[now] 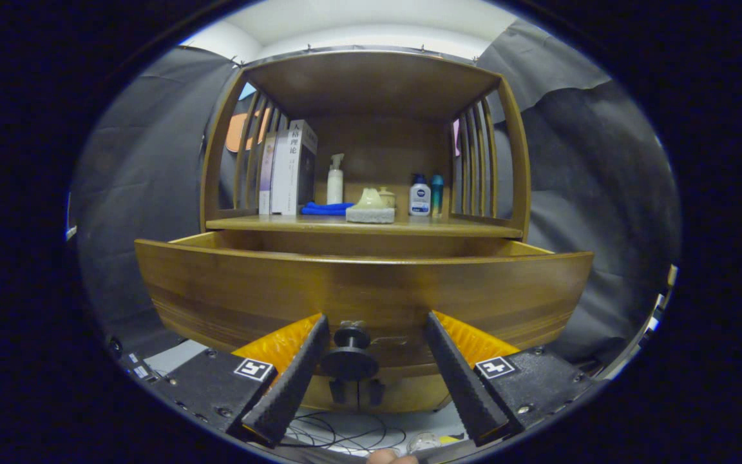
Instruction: Pull open the drawer, take out the items inside it, and place them on the countertop above the cabinet.
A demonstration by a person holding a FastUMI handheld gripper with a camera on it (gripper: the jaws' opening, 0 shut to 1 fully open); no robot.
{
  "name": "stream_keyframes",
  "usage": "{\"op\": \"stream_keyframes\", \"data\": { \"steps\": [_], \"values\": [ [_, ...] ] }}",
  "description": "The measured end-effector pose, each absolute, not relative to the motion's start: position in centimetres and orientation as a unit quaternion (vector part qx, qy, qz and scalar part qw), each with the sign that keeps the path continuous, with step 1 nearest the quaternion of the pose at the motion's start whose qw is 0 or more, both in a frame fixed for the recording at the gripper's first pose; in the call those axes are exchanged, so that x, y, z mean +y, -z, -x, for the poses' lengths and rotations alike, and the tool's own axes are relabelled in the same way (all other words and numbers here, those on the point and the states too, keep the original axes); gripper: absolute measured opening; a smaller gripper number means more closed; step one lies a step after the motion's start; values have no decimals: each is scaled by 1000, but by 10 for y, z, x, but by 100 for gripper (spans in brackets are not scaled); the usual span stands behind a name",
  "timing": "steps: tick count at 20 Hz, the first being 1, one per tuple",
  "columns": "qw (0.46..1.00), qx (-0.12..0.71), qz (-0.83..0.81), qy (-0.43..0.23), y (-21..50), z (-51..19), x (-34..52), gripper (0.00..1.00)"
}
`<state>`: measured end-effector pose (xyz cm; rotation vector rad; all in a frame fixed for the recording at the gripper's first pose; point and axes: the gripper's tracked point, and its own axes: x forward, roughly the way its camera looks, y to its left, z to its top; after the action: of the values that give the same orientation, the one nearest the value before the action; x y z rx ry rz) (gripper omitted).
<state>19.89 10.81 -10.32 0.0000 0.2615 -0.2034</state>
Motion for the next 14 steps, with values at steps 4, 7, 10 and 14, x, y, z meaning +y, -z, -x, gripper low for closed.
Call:
{"op": "stream_keyframes", "data": {
  "steps": [4,7,10,14],
  "values": [
    [985,133,5,111,103,-214,112,100],
    [985,131,2,110,103,-220,111,99],
    [985,134,0,111,103,-222,110,99],
    [984,138,2,112,102,-224,111,99]
  ]
}}
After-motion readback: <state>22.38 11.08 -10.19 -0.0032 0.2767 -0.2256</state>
